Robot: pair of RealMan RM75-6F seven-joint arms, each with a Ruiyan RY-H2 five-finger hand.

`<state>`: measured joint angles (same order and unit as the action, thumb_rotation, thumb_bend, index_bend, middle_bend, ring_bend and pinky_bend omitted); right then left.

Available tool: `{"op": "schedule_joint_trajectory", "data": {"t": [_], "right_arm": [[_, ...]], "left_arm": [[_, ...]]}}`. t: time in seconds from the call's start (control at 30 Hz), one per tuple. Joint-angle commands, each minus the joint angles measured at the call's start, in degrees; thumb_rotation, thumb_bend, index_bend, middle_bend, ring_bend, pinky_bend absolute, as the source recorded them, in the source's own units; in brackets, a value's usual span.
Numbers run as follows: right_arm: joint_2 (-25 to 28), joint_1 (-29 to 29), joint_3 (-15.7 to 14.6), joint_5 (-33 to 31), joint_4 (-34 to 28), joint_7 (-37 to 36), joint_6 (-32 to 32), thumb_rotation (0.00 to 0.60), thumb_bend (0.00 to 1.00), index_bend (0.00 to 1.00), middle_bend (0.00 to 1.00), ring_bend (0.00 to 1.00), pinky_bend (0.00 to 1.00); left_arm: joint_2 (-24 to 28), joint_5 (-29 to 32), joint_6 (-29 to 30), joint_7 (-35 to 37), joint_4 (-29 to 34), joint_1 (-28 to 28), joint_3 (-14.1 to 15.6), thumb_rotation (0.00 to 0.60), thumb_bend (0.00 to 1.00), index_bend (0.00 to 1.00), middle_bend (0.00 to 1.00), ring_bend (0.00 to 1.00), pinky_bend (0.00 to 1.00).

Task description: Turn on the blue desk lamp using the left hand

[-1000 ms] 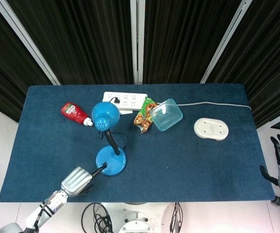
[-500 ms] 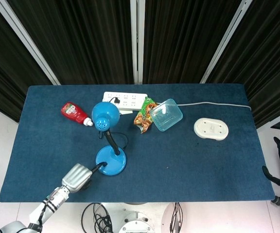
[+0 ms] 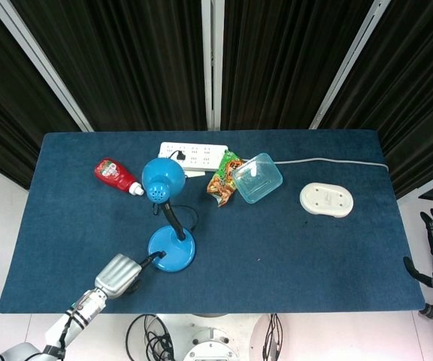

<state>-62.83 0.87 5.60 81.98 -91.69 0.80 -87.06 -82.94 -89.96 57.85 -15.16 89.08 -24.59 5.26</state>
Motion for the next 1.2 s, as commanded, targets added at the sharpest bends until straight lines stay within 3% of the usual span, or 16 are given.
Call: {"op": "schedule_joint_trajectory", "data": {"t": [0.03,0.97,1.2], "right_arm": [[-0.01,-0.01,0.0,-0.05,0.06,-0.03,0.04,0.6,0.21,0.0,0.0,0.0,0.0],[-0.07,-0.04,-0.4,-0.23,0.41,-0.4,0.81,0.6,0.21,0.0,0.0,0.0,0.0],[-0.07,0.01,-0.46,-0.54,0.43,-0.45,1.24,0.6,0.21,0.0,0.0,0.0,0.0]], "left_arm": [[-0.15,-0.37,0.38,0.22,-0.11,-0.04,0.21,0.6,0.46,0.0,0.86,0.85,0.87],[-0.86,0.62,-0.08,-1.31,-0.5,-0.59,1.43,0.6,0.46,0.15,0.86,0.85,0.87],[-0.79,0.22,0.7,-1.07,-0.57,-0.45,1.65,0.6,0.45,0.3,0.86,0.86,0.87]]}}
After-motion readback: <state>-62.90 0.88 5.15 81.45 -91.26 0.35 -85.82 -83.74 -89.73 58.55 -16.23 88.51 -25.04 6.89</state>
